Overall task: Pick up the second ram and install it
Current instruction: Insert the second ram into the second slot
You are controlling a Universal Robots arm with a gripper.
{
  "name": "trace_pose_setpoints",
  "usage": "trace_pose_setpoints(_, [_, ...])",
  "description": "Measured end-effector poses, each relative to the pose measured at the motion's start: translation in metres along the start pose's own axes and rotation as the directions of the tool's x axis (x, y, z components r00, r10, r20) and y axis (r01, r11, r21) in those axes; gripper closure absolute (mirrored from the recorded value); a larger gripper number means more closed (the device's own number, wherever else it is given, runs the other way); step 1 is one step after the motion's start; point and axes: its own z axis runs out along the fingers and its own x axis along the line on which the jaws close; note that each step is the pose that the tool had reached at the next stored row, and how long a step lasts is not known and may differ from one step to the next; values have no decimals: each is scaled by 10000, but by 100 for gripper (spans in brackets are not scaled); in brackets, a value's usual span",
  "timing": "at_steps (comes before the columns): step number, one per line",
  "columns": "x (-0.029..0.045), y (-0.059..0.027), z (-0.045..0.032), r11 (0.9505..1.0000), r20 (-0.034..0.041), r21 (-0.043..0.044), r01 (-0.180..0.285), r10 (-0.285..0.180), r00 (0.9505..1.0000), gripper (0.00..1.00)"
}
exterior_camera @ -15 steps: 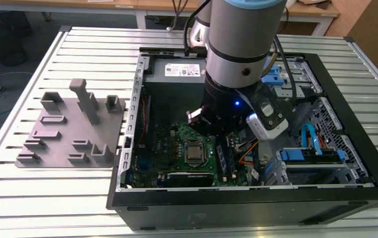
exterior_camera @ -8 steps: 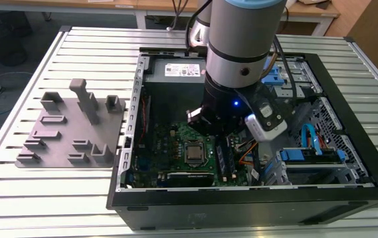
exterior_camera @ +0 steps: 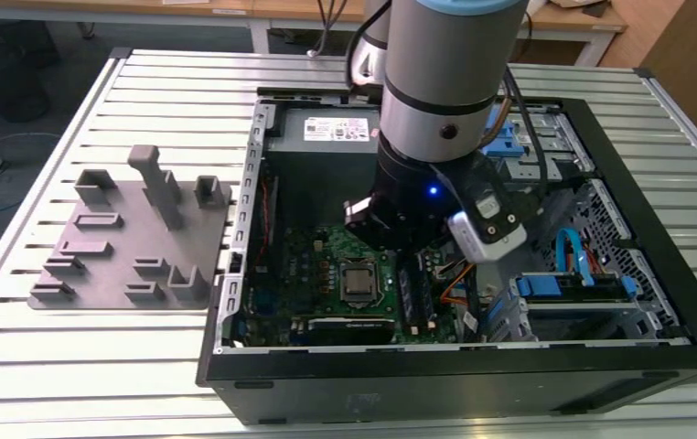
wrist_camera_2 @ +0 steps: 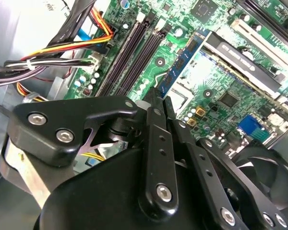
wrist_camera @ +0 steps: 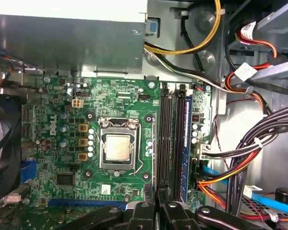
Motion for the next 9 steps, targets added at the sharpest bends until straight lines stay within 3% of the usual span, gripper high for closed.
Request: trace_pose_setpoints(9, [0, 0, 0, 9987, -14, 49, -506, 506, 9987, 86])
